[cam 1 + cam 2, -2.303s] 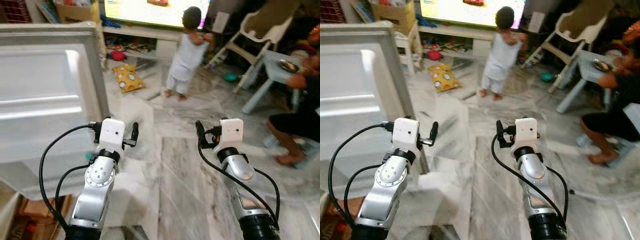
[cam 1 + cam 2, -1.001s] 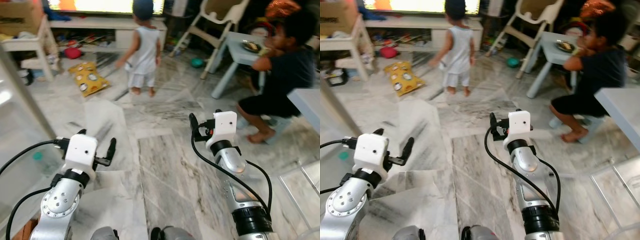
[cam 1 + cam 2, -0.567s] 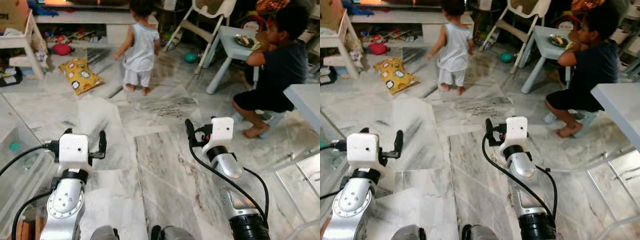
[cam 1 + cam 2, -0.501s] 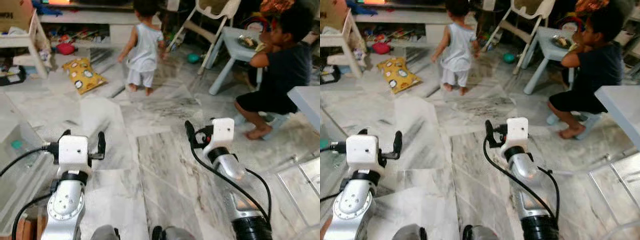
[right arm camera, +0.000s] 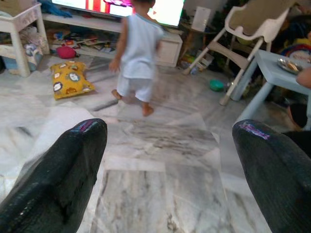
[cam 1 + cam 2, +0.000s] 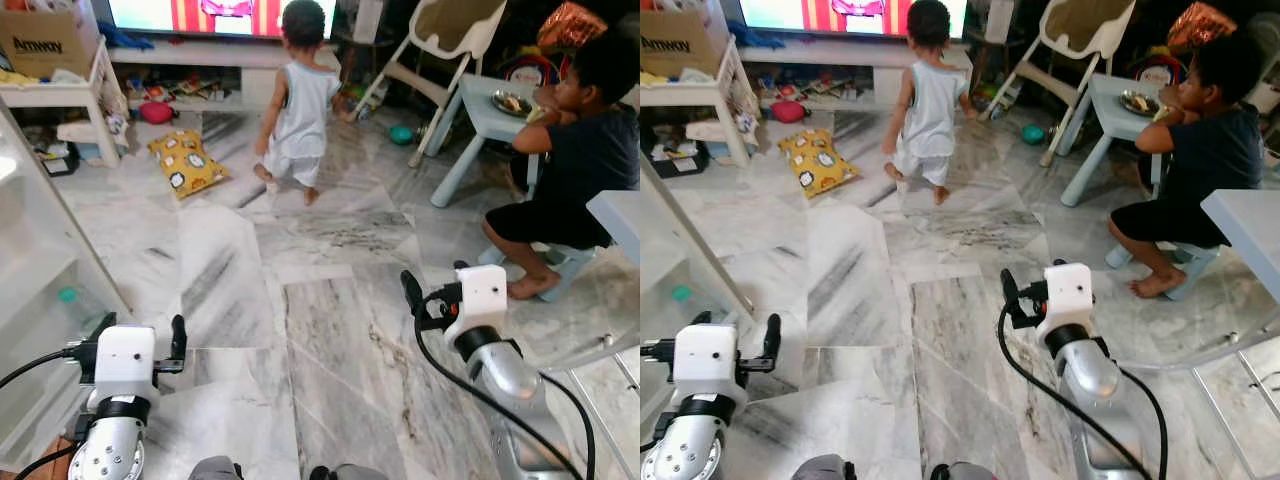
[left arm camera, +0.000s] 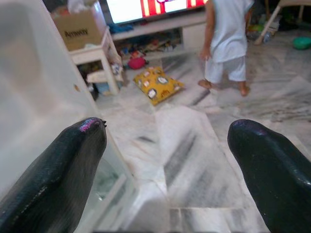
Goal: Restocking fridge
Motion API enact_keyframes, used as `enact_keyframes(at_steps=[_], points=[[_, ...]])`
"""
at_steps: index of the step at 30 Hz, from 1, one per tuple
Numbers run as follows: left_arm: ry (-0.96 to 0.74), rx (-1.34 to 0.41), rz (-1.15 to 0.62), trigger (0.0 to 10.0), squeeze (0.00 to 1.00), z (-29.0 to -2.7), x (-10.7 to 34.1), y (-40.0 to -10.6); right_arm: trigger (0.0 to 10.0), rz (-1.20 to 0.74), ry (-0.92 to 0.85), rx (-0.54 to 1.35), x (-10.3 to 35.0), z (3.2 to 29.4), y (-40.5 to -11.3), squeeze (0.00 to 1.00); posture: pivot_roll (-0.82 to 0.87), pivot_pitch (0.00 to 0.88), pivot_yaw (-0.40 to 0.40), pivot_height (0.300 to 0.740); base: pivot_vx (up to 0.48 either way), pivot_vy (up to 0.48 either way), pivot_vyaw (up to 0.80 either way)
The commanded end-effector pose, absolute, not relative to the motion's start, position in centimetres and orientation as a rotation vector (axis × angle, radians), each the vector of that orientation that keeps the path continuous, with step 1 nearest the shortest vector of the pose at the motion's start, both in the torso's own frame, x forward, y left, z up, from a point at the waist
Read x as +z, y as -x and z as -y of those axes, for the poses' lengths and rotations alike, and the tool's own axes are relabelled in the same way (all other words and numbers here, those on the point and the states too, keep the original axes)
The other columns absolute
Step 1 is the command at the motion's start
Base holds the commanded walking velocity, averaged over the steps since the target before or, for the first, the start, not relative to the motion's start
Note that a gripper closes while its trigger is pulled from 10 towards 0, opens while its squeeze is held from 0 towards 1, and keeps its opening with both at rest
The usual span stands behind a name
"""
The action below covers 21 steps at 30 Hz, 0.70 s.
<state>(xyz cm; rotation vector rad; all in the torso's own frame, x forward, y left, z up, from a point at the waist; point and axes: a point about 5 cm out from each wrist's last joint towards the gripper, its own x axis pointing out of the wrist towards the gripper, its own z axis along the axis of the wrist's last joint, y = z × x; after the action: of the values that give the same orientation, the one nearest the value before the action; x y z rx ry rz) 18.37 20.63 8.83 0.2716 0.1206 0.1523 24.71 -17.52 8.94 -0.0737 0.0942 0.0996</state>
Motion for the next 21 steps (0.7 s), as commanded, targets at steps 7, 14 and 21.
enact_keyframes(at_steps=[7,14,21], points=[[-0.243,0.051,-0.039,10.0,0.00,-19.6,10.0,-20.6,10.0,-0.007,0.069,0.041,10.4,16.9,-26.3,0.00,0.11,0.000,-0.069,0.740,0.038,0.000,-0.66],[-0.197,0.013,-0.010,10.0,0.00,-18.2,10.3,-21.6,10.0,-0.021,0.083,0.133,10.1,15.3,-26.1,0.00,0.11,0.000,-0.071,0.740,0.376,0.000,-0.80],[-0.187,-0.032,-0.014,10.0,0.00,-17.5,10.2,-21.9,10.0,-0.103,0.131,0.209,10.1,15.6,-26.8,0.00,0.10,0.000,-0.057,0.740,0.396,0.000,-0.80]])
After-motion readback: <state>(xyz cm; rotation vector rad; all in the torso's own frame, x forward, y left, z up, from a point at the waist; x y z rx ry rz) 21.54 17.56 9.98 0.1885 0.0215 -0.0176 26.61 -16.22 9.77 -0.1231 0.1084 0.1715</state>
